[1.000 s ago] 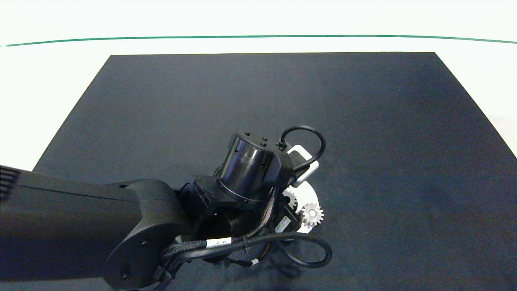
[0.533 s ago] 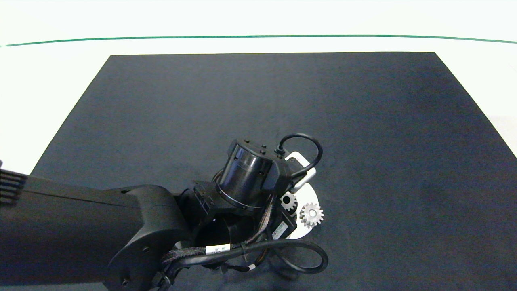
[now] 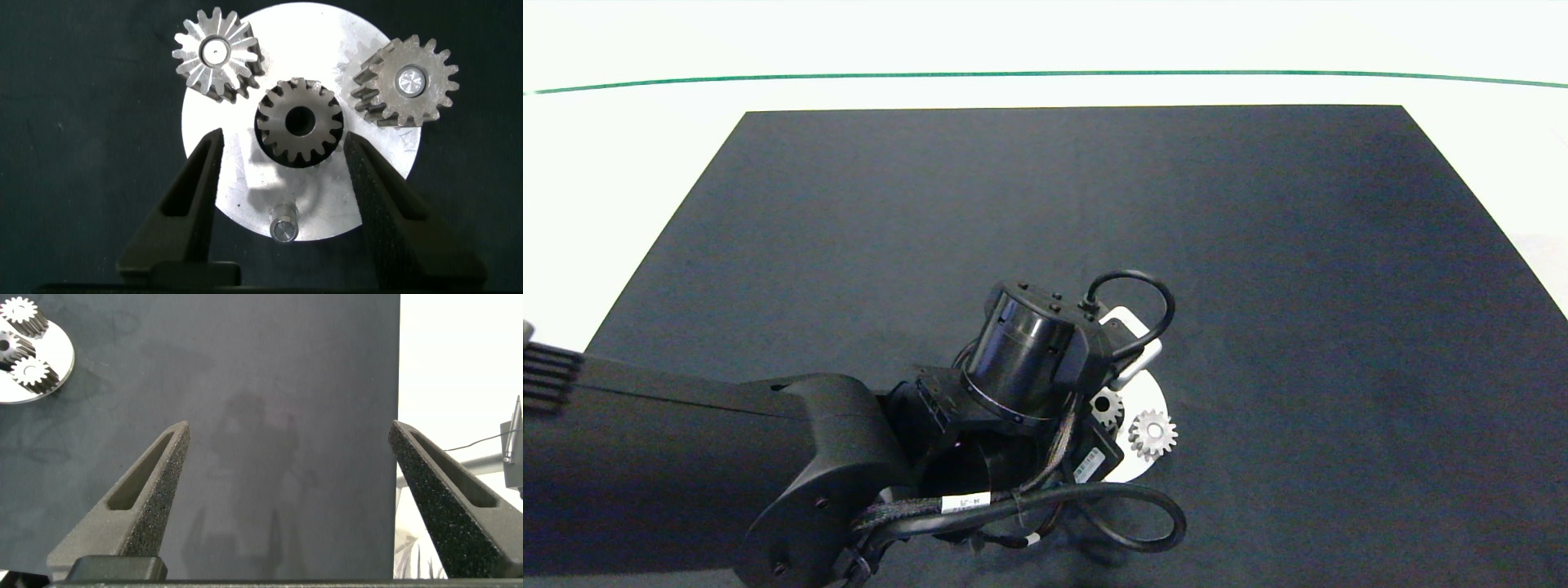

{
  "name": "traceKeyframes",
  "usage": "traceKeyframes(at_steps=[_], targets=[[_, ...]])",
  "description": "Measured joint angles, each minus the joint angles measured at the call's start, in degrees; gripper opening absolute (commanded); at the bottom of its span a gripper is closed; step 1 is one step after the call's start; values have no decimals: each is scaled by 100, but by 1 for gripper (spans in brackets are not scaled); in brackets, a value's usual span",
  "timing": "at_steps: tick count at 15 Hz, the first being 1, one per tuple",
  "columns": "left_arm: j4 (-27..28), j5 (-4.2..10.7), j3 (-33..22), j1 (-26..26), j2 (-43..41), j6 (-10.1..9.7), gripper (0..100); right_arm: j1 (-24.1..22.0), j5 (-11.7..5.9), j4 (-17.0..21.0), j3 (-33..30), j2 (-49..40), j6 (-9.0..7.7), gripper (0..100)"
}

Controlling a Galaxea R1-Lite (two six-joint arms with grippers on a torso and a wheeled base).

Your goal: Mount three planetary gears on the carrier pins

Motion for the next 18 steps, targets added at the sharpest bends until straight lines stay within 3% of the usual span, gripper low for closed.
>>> traceKeyframes(at_steps=[18], targets=[[-450,-9,-13,7,324,2,55,44,0,-2,-2,-11,5,100]])
